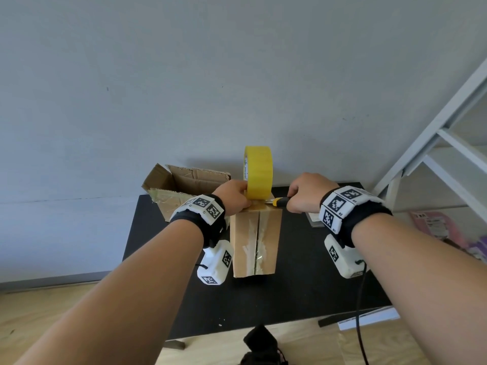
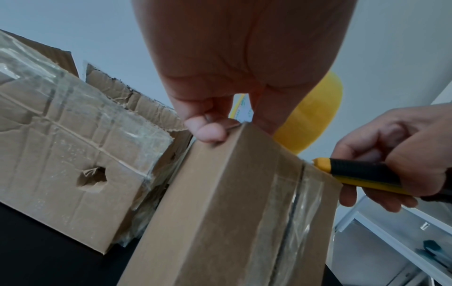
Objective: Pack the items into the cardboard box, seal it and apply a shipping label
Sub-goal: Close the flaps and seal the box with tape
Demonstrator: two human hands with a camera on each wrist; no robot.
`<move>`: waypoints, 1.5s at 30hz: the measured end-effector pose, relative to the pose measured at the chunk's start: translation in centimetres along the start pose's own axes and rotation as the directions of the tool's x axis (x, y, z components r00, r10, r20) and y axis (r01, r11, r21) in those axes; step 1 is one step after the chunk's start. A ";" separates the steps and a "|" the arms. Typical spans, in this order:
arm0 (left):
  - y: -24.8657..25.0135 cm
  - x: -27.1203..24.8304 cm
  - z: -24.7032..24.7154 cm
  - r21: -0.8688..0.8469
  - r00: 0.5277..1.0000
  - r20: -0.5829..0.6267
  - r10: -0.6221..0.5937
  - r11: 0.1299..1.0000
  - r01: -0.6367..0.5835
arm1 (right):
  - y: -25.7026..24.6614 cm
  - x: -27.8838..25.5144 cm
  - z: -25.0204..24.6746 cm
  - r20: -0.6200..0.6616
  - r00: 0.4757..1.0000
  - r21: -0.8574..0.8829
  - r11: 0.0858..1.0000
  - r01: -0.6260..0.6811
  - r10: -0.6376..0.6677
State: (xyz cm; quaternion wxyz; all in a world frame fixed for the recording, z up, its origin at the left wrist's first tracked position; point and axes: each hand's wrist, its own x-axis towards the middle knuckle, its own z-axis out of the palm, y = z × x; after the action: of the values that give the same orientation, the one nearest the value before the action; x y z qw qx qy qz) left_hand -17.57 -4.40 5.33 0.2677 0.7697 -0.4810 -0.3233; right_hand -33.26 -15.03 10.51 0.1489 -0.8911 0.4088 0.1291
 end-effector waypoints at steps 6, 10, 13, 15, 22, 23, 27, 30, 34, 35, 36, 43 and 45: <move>0.1 0.1 0.1 -0.066 0.999 -0.021 -0.024 0.998 0.023 | 0.8 -0.1 0.2 0.031 0.997 -0.038 0.997 0.066 -0.065; 0.0 0.4 0.0 -0.044 0.999 -0.028 -0.018 0.999 0.017 | 1.3 -0.4 0.5 0.068 0.996 0.087 0.995 0.044 -0.050; 0.0 0.5 0.0 -0.054 0.999 -0.025 -0.022 0.998 0.021 | 1.5 -0.4 0.1 0.040 0.999 0.148 0.989 -0.010 0.004; 0.2 0.6 0.0 -0.053 0.999 -0.025 -0.022 0.998 0.021 | 1.8 -0.1 -0.3 0.046 0.998 0.193 0.980 -0.040 0.032; 0.4 0.6 -0.2 -0.076 0.999 -0.010 -0.047 0.996 0.046 | 2.2 -0.5 -0.6 0.082 0.996 0.596 0.799 -0.077 0.034; 0.4 0.6 -0.2 -0.077 0.999 -0.009 -0.052 0.996 0.051 | 2.3 -0.5 -0.6 0.043 0.998 0.623 0.780 -0.062 0.045; 0.5 0.6 -0.2 -0.086 0.998 -0.006 -0.058 0.995 0.057 | 3.0 -0.4 -0.8 0.144 0.982 0.846 0.499 -0.188 0.125; 0.6 0.7 -0.3 -0.086 0.998 -0.007 -0.064 0.994 0.064 | 3.3 -0.5 -1.4 0.245 0.967 0.939 0.235 -0.253 0.065; 0.6 1.0 -0.4 -0.073 0.998 -0.019 -0.066 0.995 0.064 | 3.5 0.2 -1.3 0.159 0.987 0.928 0.336 -0.159 0.028; 0.7 1.0 -0.4 -0.066 0.998 -0.022 -0.065 0.996 0.064 | 3.6 0.2 -1.2 0.128 0.991 0.915 0.380 -0.132 0.036; 0.7 1.0 -0.4 -0.062 0.998 -0.025 -0.065 0.996 0.063 | 3.7 0.3 -1.0 0.102 0.994 0.903 0.415 -0.108 0.038; 0.9 0.8 -0.6 -0.089 0.997 -0.007 -0.079 0.993 0.078 | 5.3 0.7 -0.5 -0.072 0.997 0.746 0.666 0.030 0.037; 1.2 0.7 -0.7 -0.118 0.995 0.012 -0.100 0.988 0.101 | 6.0 0.6 -0.6 -0.011 1.000 0.691 0.722 0.015 -0.011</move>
State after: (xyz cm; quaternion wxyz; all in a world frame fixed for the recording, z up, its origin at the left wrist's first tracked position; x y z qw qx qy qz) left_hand -17.51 -5.41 6.47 0.2947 0.7747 -0.4225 -0.3668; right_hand -37.45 -19.45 9.91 0.4699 -0.7748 0.4215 -0.0361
